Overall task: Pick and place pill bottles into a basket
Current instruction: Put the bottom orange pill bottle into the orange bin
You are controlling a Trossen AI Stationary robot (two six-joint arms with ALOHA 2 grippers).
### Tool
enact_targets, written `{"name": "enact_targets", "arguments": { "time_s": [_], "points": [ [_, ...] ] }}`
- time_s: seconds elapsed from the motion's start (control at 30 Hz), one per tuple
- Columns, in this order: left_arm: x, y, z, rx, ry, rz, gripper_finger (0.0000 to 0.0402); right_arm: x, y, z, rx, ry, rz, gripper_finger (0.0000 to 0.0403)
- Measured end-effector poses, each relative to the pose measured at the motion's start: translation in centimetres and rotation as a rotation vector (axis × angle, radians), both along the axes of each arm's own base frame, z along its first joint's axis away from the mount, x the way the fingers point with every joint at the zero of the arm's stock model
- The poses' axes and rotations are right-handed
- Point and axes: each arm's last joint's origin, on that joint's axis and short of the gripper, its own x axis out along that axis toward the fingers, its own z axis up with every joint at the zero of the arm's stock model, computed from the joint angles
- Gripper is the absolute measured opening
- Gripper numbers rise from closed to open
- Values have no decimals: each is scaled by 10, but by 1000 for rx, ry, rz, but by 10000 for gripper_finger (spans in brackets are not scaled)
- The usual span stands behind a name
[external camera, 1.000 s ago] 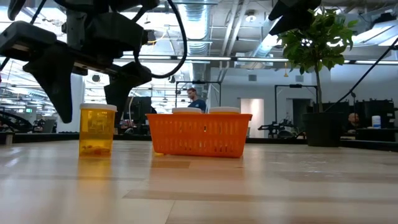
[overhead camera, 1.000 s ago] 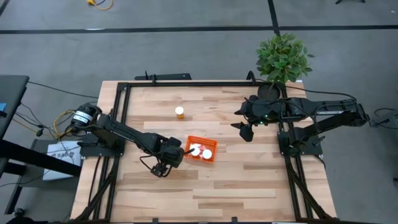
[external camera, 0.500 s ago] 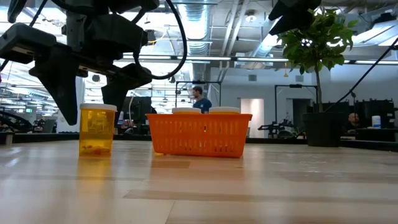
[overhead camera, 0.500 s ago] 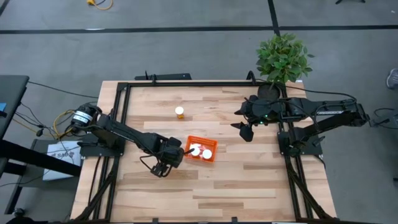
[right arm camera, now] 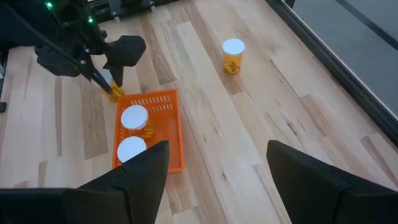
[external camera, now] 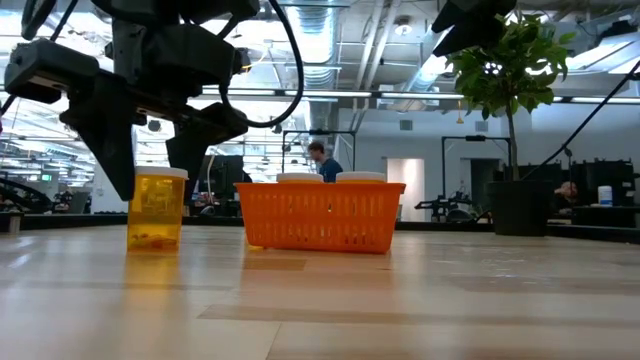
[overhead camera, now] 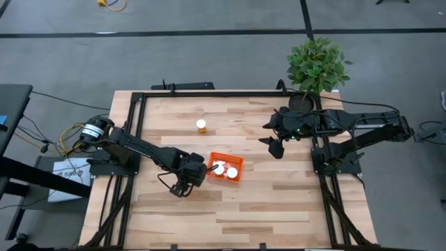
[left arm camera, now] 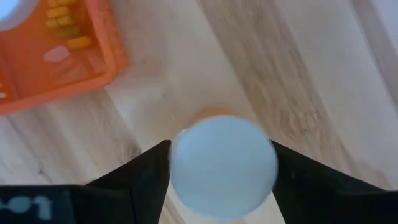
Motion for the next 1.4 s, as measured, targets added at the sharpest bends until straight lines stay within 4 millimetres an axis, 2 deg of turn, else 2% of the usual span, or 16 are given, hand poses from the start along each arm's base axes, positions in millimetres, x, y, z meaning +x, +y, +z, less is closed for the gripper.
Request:
{"name": "enact_targets", "arguments": {
  "time_s": [0.37,0.73,1.03,1.4],
  "points": [
    [0,1,0,-8,0,1,197,0,0,0,0,0,0,265],
    [-1,1,6,-9,-3,8,201,0,0,0,0,0,0,265],
    [1,5,31,73,-16,11,199,0,0,1,0,-8,0,265],
    [11,24,68,176,-39,11,199,1,-1,1,-1,-8,-2,265]
  ]
}}
